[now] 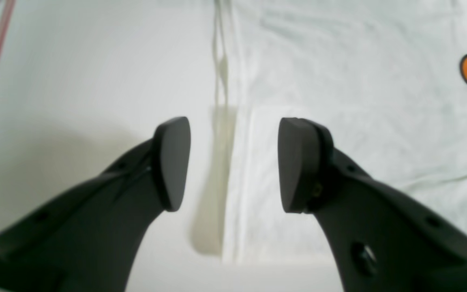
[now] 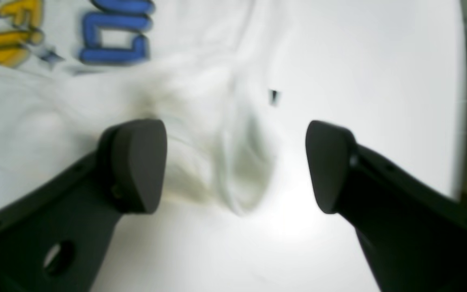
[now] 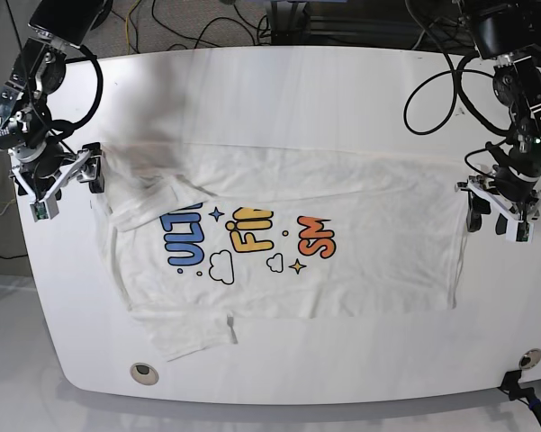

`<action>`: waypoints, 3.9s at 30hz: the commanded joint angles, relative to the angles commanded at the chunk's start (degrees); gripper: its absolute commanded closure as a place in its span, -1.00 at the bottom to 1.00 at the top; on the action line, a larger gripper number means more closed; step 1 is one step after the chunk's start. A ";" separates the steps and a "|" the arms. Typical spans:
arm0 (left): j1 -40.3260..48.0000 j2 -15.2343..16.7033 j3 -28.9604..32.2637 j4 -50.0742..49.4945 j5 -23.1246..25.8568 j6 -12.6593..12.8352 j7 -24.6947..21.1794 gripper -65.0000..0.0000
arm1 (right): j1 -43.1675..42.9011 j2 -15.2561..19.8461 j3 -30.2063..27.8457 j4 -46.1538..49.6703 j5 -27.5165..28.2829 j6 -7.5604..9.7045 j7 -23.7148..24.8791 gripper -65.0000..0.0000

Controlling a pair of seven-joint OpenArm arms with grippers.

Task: Fold the T-shirt properly
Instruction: 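Fold the held edge over the print toward the hem, open grippers, then grasp the folded edge again with both grippers, then drag the shirt by the folded edge toward the robot base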

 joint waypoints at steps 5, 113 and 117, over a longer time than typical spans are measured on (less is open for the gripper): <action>5.27 0.00 1.41 0.79 1.76 0.09 -6.86 0.01 | -2.99 -2.99 -1.49 -0.35 -9.93 4.04 4.92 -0.57; 35.96 -2.64 -3.69 2.20 4.57 -11.34 -5.89 1.00 | -31.03 -11.16 0.70 -2.37 -12.48 3.87 15.30 1.00; 35.78 -2.64 -3.78 3.60 4.57 -10.90 -5.19 0.19 | -30.86 -11.16 0.79 -2.46 -12.48 3.69 15.30 1.00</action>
